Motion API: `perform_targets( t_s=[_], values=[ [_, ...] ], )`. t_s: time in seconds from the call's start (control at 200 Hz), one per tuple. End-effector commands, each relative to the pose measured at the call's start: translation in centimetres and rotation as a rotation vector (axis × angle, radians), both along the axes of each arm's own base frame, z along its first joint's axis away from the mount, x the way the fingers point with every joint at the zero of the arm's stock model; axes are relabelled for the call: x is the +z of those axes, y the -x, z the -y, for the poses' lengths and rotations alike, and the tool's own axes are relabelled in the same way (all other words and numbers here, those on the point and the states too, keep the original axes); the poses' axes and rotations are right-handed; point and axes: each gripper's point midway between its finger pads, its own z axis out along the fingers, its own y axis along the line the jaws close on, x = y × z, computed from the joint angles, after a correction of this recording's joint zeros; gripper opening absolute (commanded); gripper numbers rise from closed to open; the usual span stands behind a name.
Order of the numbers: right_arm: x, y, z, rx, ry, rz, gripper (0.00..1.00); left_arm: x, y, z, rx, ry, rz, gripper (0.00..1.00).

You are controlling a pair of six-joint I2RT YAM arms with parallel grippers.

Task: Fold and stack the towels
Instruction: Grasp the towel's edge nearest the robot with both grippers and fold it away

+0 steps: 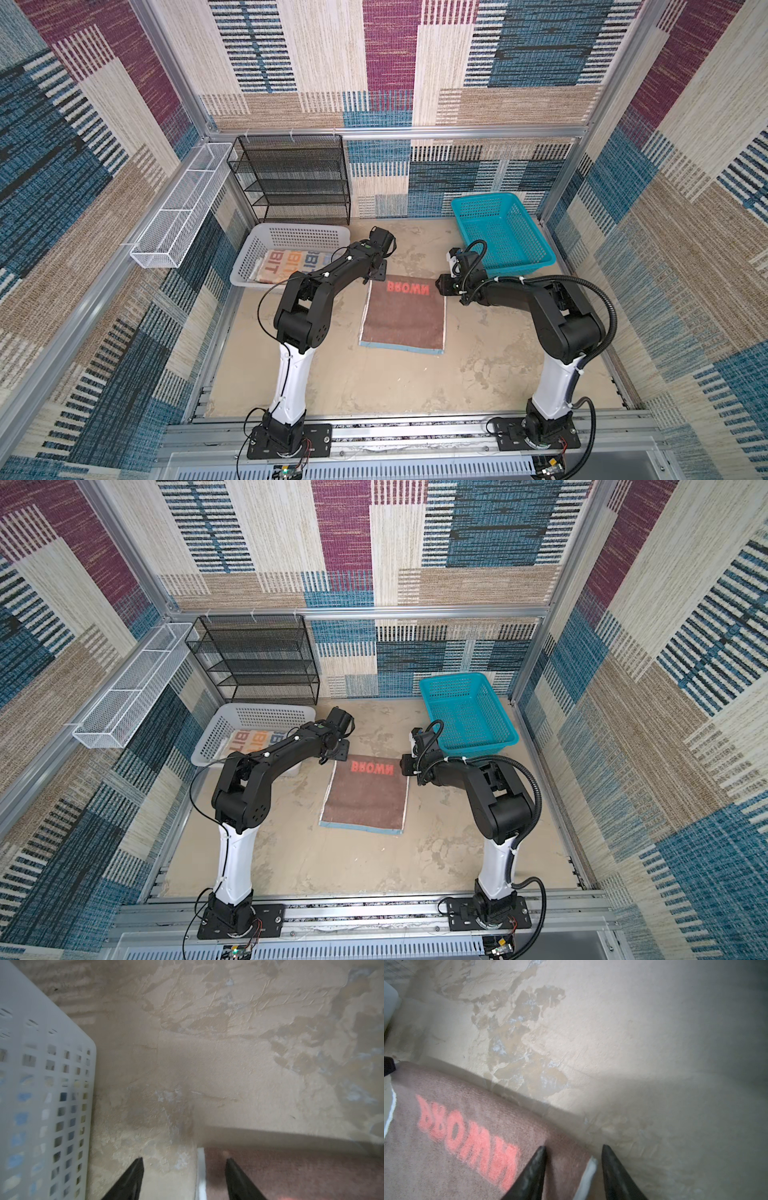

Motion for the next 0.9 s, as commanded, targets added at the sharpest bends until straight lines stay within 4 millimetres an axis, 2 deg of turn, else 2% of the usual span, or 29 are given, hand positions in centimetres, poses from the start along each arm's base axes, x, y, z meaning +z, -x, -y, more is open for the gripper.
perform_targets(
  t_s=[0.0, 0.165, 0.275, 0.356, 0.446, 0.591, 0.741, 0.896],
  values=[
    [0.1, -0.5, 0.0, 0.006, 0.011, 0.015, 0.44, -0.8, 0.3, 0.5, -0.033, 0.011, -0.048, 0.59],
    [0.0, -0.6, 0.0, 0.013, 0.018, 0.014, 0.40, -1.7, 0.1, 1.2, -0.045, 0.046, -0.069, 0.36],
    [-0.1, -0.7, 0.0, 0.018, 0.022, 0.013, 0.36, -1.9, -0.2, 1.4, -0.048, 0.060, -0.074, 0.27],
    [-0.2, -0.9, -0.1, 0.023, 0.024, 0.012, 0.27, -2.3, -0.5, 1.5, -0.048, 0.068, -0.079, 0.20],
    [-0.3, -1.0, -0.1, 0.027, 0.020, 0.011, 0.17, -2.8, -0.7, 1.5, -0.043, 0.076, -0.086, 0.00],
    [-0.3, -1.0, -0.3, 0.042, 0.009, 0.011, 0.00, -3.3, -0.8, 1.6, -0.040, 0.094, -0.101, 0.00],
    [0.5, -1.1, -0.5, 0.057, 0.007, 0.039, 0.00, -2.4, -0.8, 1.3, -0.033, 0.101, -0.073, 0.00],
    [2.0, -1.5, -0.7, 0.070, -0.002, 0.090, 0.00, 0.3, -1.4, 1.4, -0.048, 0.120, 0.017, 0.00]
  ],
)
